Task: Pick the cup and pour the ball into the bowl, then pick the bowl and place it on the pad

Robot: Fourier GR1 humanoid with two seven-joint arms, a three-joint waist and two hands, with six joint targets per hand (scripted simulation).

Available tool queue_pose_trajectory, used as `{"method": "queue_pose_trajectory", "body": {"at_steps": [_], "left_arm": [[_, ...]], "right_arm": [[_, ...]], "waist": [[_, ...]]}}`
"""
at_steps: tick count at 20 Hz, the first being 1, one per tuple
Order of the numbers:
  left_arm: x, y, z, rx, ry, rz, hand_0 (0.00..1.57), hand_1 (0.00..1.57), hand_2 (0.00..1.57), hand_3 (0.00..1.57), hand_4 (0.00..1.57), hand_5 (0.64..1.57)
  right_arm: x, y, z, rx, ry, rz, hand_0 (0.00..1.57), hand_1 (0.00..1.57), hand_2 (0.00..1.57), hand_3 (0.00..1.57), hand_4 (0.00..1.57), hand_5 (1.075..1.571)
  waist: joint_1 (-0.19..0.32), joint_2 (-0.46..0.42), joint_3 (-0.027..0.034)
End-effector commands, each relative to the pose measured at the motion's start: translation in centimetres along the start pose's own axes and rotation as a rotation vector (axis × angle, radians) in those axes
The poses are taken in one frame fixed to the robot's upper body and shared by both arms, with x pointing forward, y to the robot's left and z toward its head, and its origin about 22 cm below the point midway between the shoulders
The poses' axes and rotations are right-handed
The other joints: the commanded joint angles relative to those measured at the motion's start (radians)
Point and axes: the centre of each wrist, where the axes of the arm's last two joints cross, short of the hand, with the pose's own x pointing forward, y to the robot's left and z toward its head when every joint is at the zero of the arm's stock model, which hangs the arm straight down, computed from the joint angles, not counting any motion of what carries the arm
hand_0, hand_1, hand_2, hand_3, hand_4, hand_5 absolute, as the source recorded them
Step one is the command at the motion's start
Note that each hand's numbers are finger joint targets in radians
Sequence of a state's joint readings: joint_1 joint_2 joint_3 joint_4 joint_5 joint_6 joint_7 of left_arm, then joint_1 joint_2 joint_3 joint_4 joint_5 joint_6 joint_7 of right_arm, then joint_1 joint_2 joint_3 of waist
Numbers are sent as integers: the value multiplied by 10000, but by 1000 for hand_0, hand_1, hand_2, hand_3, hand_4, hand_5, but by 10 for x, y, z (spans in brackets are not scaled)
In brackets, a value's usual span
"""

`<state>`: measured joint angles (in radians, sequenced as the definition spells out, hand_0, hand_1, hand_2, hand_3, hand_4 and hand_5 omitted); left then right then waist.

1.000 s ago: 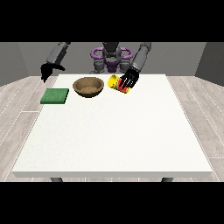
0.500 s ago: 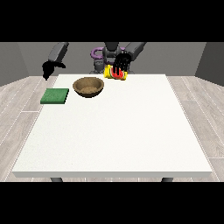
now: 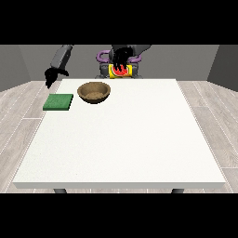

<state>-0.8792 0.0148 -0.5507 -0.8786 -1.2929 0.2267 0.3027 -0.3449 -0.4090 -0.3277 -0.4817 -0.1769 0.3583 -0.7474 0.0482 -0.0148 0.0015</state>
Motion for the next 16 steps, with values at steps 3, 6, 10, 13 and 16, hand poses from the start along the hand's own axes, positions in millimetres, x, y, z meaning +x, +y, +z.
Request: {"method": "queue_pose_trajectory", "body": {"at_steps": [3, 6, 10, 13, 16], "left_arm": [[31, 31, -1, 639, -449, -1177, 0, 0, 1571, 1571, 558, 1525], [31, 38, -2, -146, -603, -1296, 0, 0, 1571, 1571, 610, 1536], [35, 32, 0, -508, -1918, -2557, 62, 62, 1571, 1571, 806, 1566], [36, 7, 11, -661, -2054, -3722, 749, 749, 1571, 1571, 1091, 1553], [33, 34, -5, -671, -2249, -3965, 1401, 1401, 1571, 1571, 1148, 1535]], "right_arm": [[5, -13, 0, 228, -624, -274, 0, 0, 169, 338, 399, 1532], [3, -3, -4, 205, -286, -171, 0, 0, 178, 336, 419, 1528], [7, -14, 0, 176, -508, -364, 0, 0, 118, 263, 424, 1530], [14, 3, -21, 610, -385, -420, 0, 0, 116, 236, 424, 1528], [13, -5, -13, 711, -291, -394, 0, 0, 99, 306, 417, 1524]], "waist": [[-13, 604, 0], [-196, 142, -5], [87, 228, 1], [-433, 247, -9], [-372, 301, -7]]}}
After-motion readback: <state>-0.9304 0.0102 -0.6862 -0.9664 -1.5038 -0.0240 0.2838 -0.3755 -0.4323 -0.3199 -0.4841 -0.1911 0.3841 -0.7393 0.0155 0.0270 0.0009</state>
